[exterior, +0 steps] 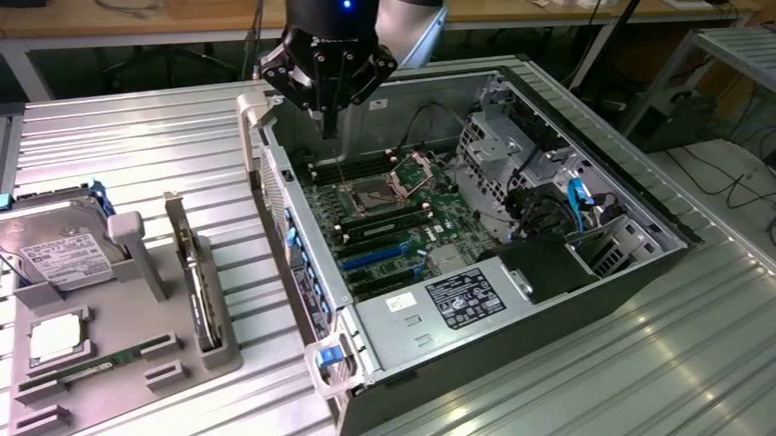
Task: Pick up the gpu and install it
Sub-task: 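Reach for the gpu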
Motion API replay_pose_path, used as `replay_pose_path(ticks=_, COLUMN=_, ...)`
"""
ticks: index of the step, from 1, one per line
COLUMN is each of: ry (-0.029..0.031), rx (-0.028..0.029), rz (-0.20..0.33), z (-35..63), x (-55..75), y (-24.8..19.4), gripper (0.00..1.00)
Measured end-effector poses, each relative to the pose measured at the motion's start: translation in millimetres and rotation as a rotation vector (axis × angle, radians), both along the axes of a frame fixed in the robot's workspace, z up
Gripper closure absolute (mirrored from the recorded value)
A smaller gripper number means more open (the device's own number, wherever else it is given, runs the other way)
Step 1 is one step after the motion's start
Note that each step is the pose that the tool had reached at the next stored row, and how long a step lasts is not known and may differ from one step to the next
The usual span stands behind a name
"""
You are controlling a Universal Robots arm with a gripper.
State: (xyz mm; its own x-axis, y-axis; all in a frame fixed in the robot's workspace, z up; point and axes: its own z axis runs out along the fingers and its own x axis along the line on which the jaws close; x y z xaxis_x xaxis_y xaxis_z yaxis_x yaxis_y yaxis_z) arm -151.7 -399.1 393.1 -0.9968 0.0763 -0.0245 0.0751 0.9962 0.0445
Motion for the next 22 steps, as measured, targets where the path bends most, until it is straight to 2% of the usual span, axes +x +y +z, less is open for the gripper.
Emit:
replay_pose_path(ticks=15, ry=0.0000, rx=-0.0001, rz=0.000, z=-0.5, x=-17.5, y=-0.1, gripper=0.89)
replay_pose_path(ticks=22, ry=0.0000, rx=-0.0001, rz=0.000, z=-0.6, x=-32.8, y=-0.1, gripper=0.89)
